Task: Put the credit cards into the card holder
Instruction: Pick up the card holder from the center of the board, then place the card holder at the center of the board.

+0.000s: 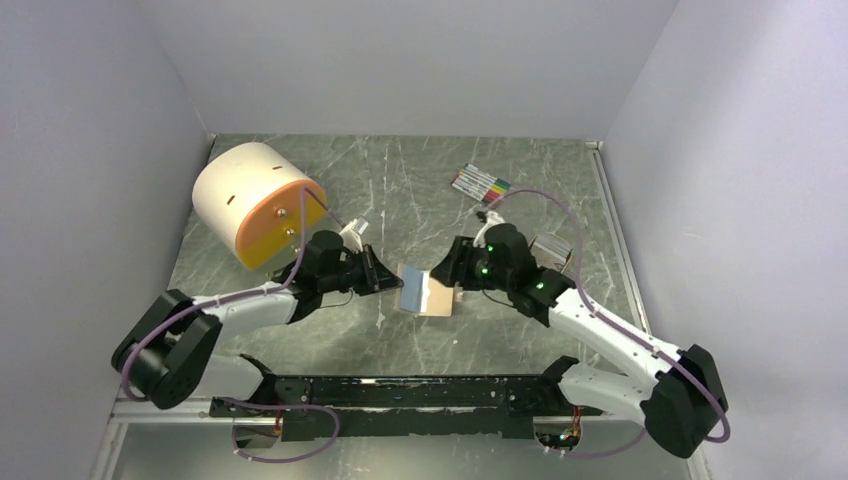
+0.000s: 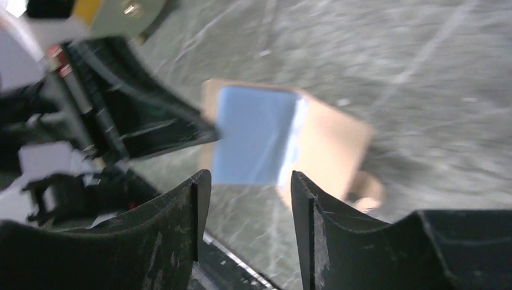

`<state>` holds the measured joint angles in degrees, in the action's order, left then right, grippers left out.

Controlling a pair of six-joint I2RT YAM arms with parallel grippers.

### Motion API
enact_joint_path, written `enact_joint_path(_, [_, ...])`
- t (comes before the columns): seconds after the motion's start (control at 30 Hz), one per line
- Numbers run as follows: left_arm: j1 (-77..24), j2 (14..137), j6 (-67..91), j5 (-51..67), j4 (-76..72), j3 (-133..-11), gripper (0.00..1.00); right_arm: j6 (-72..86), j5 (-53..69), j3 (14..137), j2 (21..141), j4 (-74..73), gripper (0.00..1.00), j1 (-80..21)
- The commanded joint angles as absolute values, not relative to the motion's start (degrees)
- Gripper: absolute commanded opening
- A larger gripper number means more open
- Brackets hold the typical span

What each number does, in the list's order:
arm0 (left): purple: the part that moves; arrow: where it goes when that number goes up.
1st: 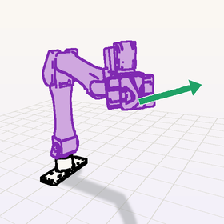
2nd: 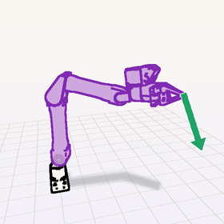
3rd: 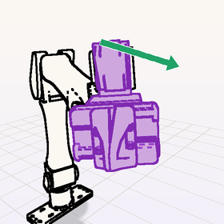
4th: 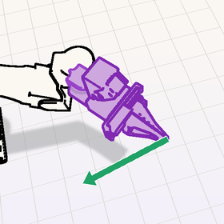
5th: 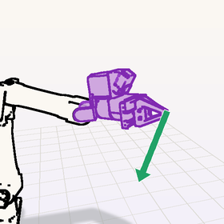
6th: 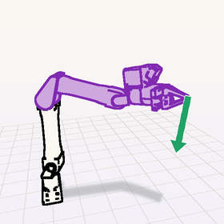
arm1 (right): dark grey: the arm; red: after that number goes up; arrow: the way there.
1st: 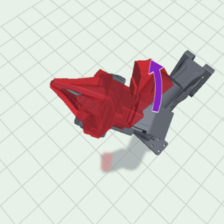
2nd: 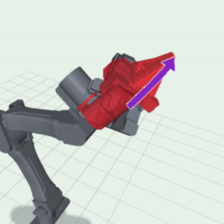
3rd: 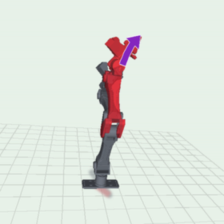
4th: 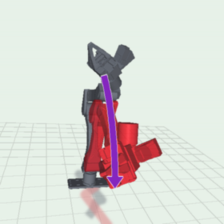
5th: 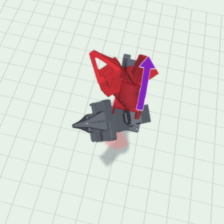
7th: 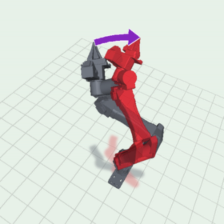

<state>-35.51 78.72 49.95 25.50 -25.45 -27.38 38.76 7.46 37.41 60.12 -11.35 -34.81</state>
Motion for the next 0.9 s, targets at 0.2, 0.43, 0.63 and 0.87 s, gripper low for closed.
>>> enact_joint_path(0.2, [-36.0, 67.3, 53.8, 23.8, -15.1, -22.7, 0.09, 41.2, 11.7, 38.4, 71.6, 3.5, 0.62, -49.5])
enact_joint_path(0.43, [-35.9, 63.2, 55.6, 18.7, -8.2, -21.3, 0.09, 40.6, 15.3, 37.2, 78.6, 12.2, 0.65, -51.4])
enact_joint_path(0.63, [-35.9, 62.3, 57.4, 19.1, -8.2, -20.7, 0.09, 42.0, 17.2, 36.4, 83.5, 15.9, 0.57, -51.9])
enact_joint_path(0.87, [-35.9, 62.4, 57.3, 19.6, -7.6, -21.4, 0.09, 40.5, 15.0, 36.4, 86.2, 14.2, 0.55, -52.0])
